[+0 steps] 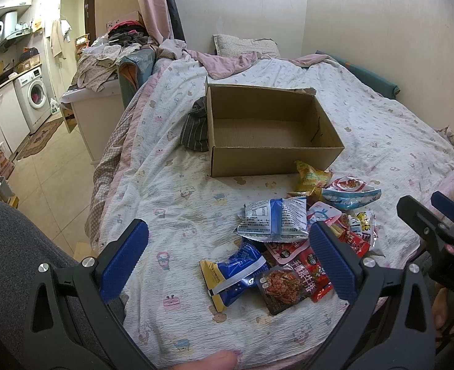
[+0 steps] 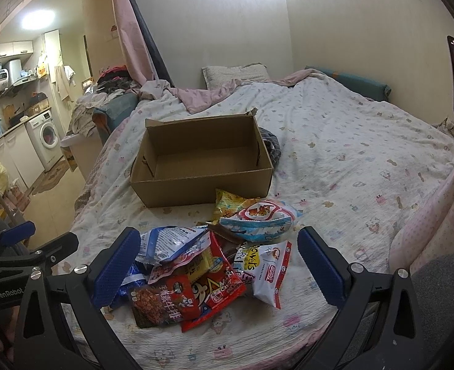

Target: Organize snacks

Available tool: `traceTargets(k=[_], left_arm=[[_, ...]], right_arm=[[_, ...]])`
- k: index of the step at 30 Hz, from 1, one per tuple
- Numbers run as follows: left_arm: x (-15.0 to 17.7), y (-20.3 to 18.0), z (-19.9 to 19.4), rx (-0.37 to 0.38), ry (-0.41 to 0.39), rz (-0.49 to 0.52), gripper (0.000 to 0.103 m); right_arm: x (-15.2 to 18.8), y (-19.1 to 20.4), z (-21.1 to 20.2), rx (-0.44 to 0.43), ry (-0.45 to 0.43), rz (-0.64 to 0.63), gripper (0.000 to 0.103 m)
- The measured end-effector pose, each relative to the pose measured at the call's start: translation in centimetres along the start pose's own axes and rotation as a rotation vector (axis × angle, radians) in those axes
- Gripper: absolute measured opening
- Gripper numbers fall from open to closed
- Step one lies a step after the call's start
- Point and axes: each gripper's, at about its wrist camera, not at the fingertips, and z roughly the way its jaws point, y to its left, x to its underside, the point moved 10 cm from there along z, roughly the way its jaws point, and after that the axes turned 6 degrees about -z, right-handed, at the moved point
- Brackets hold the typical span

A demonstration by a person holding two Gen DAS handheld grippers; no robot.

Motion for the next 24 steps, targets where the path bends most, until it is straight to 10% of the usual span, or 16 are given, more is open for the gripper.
traceTargets(k=[24], left_arm=[[0.0,0.8,1.0,-0.009,0.086,-0.022,0.103]], right_arm=[[0.2,0.3,0.2,-0.003,0.009,-0.008,0.103]])
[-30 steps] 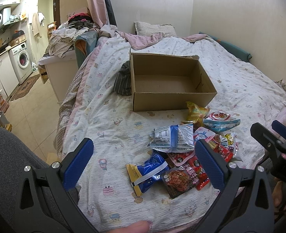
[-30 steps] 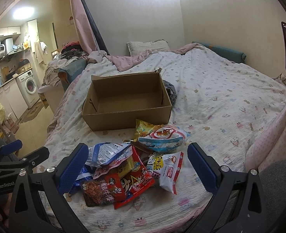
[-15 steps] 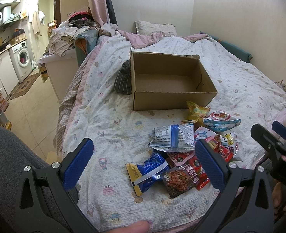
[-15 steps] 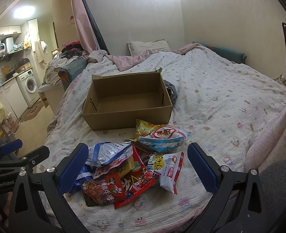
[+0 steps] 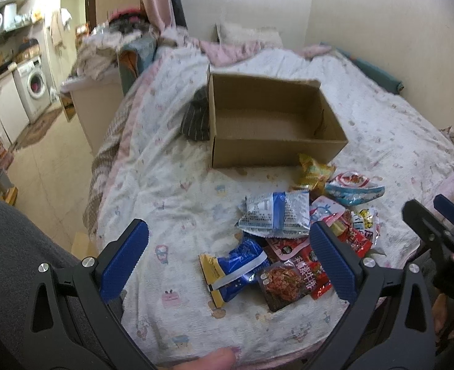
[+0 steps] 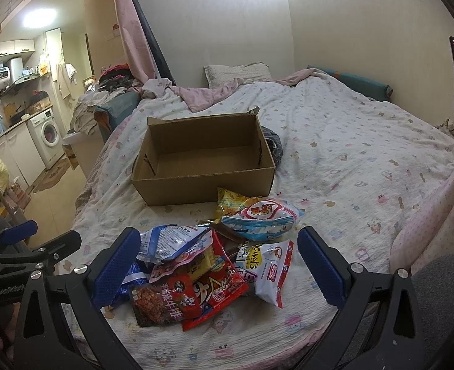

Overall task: Organize snacks
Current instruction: 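Grasp the blue-and-yellow bag with left tool while right tool grasps white shrimp-chip bag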

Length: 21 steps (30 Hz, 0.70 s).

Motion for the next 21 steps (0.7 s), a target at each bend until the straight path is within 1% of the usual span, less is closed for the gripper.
traceTargets(k=[1,2,5,7,9,10,11,12,13,14,17,19,20,21], left_arm=[[-0.2,0.2,0.5,-0.015,0.023,-0.005,0.103],[-0.8,0.8,1.1,-0.035,0.067,-0.026,0.103],[-1.7,1.9,3.0,-0.046,0.169,-0.094,0.103],[-2.0,2.6,4.5,-0.072,0.244,-0.113,0.103],[-1.1,3.0,7.1,-0.093,0.362,-0.103,0.103],[-0.1,3.5,8.5,-0.099,0.441,-0.122,0.103],[0.5,3.7,9.2,-0.097,0.480,-0.144,0.103],[1.8,4.3,10.2,-0.094,0.547,-0.195,0.103],[2.7,4.6,10.6,-0.093,0.586,-0.237,0.102],[4.2,4.8,11.0,-0.080,0.635,-0.304,0.102],[6.9,4.2,11.4,-0.044,0.694,-0.400,0.101],[8.3,3.9,11.9,-0.046,0.712,-0.409,0.099],[8.7,3.6,12.1,-0.037,0.717,-0.408,0.093],[9.4,3.2,12.7,-0.025,0.725,-0.403,0.089]], right_arm=[[0.0,0.0,0.1,-0.003,0.017,0.004,0.103],[0.0,-0.1,0.3,-0.009,0.034,0.013,0.103],[-0.6,-1.0,1.5,-0.046,0.136,0.067,0.103],[-1.2,-1.8,2.5,-0.065,0.198,0.101,0.103],[-1.7,-2.4,3.5,-0.096,0.241,0.129,0.103],[-2.0,-2.7,4.0,-0.116,0.264,0.146,0.103],[-2.1,-2.9,4.7,-0.140,0.291,0.167,0.103],[-2.2,-3.1,5.2,-0.153,0.312,0.178,0.103],[-2.3,-3.5,5.9,-0.159,0.337,0.188,0.103],[-2.4,-3.9,6.5,-0.156,0.349,0.186,0.103],[-2.6,-5.2,8.0,-0.110,0.361,0.159,0.103],[-2.4,-5.9,8.7,-0.109,0.382,0.167,0.103],[-2.1,-6.1,9.1,-0.114,0.393,0.178,0.103],[-1.9,-6.3,9.4,-0.119,0.401,0.187,0.103]])
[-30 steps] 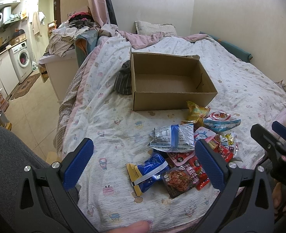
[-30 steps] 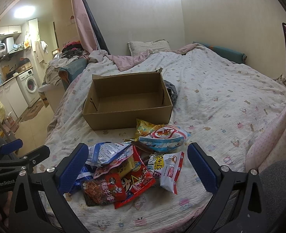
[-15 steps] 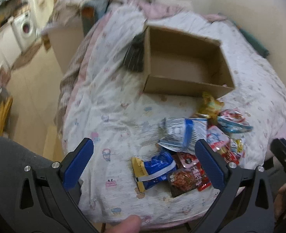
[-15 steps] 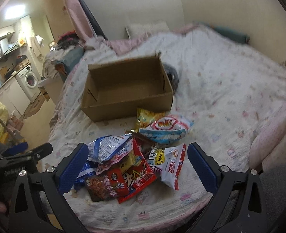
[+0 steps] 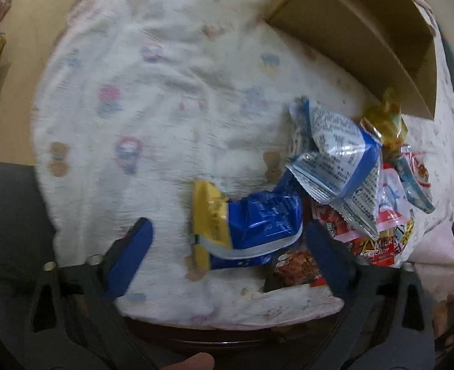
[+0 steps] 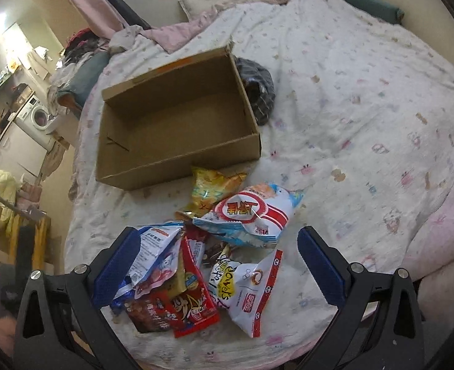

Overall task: Organize snacks
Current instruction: 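Grasp the blue-and-yellow bag with left tool while right tool grasps white shrimp-chip bag, then carry both bags over the cardboard box and release the blue-and-yellow bag from left tool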

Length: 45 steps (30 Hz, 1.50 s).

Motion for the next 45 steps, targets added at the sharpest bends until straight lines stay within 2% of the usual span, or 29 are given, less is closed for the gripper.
traceTargets(k=[4,8,10,12,13,14,15,16,19,22,25,28,32,35,37,45], left_arm=[[0.1,-0.4,2.2,0.019,0.020,-0.024,0.088],[1.4,-0.6,4.6,-0.004,0.058,-0.026,0.088],[1.7,-0.6,5.0,-0.010,0.052,-0.026,0.087],[1.6,-0.7,4.9,-0.002,0.031,-0.033,0.080],[1.5,-0.7,5.1,0.004,0.028,-0.033,0.073],[1.5,-0.5,4.9,0.002,0.023,-0.030,0.064],[1.5,-0.4,4.9,-0.001,0.019,-0.031,0.063],[1.7,-0.3,4.9,-0.006,0.016,-0.026,0.059],[1.8,-0.4,4.6,-0.039,-0.010,0.017,0.057],[1.5,-0.4,3.9,-0.072,-0.043,0.038,0.057],[1.9,-0.4,3.6,-0.099,-0.069,0.052,0.057],[1.0,-0.7,2.6,-0.103,-0.090,0.053,0.057],[1.7,-1.6,1.1,-0.109,-0.133,0.056,0.057],[0.7,-2.3,-0.7,-0.115,-0.168,0.060,0.057],[0.5,-3.1,-1.8,-0.116,-0.190,0.065,0.057],[-4.3,-3.1,-9.3,-0.101,-0.280,0.103,0.057]], right_arm=[[0.6,-0.4,1.1,-0.030,0.039,0.023,0.103],[0.5,-0.9,1.4,-0.026,0.047,0.025,0.103],[0.5,-1.4,1.5,-0.029,0.053,0.046,0.103],[1.1,-2.2,1.6,-0.030,0.075,0.090,0.103],[1.7,-2.6,1.7,-0.041,0.093,0.126,0.102],[2.6,-2.8,2.1,-0.062,0.123,0.170,0.095],[3.3,-2.9,2.5,-0.079,0.152,0.199,0.086],[4.2,-2.9,3.1,-0.095,0.189,0.227,0.083],[6.9,-3.1,5.2,-0.116,0.291,0.298,0.079],[7.8,-3.4,6.8,-0.107,0.324,0.333,0.079],[8.2,-2.7,8.0,-0.136,0.353,0.368,0.079],[8.1,-2.4,8.7,-0.138,0.342,0.352,0.073],[8.0,-2.2,8.7,-0.154,0.327,0.325,0.067],[7.2,-2.5,8.3,-0.144,0.285,0.288,0.061],[6.5,-2.7,7.5,-0.132,0.249,0.275,0.061],[3.7,-3.0,4.2,-0.138,0.138,0.232,0.057]])
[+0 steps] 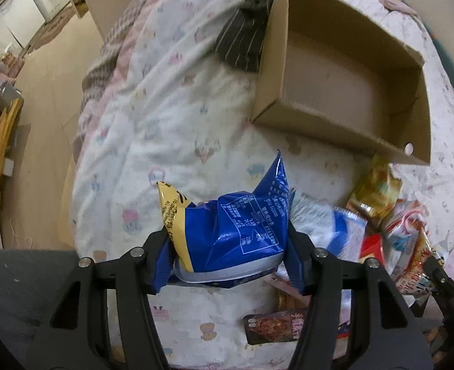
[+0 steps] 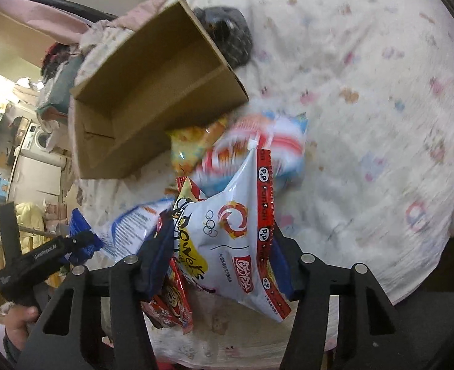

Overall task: Organize snacks
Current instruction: 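Carry both bags over the cardboard box and release the blue-and-yellow bag from left tool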

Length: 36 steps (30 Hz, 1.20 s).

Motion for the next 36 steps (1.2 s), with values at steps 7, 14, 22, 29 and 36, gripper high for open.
traceTargets(k=[7,14,22,29,36], left_arm=[[-3.3,-0.1,0.0,0.021,-0.059,-0.005,0.056],[-5.2,-2.0,-1.0,0.036,-0.120,0.035,0.057],[-7.5,-4.3,-2.8,0.057,-0.171,0.063,0.056],[-10.1,-6.8,-2.8,0.070,-0.193,0.110,0.056],[-12.8,-9.3,0.1,0.063,-0.162,0.180,0.057]], right_arm=[[-2.0,1.2,-3.2,-0.077,-0.074,0.008,0.055],[-4.6,3.8,-6.1,-0.155,-0.157,-0.027,0.055],[-7.3,6.2,-6.2,-0.172,-0.178,-0.073,0.055],[-10.4,7.6,-4.3,-0.186,-0.165,-0.094,0.055],[-14.2,9.1,-1.7,-0.172,-0.162,-0.137,0.055]])
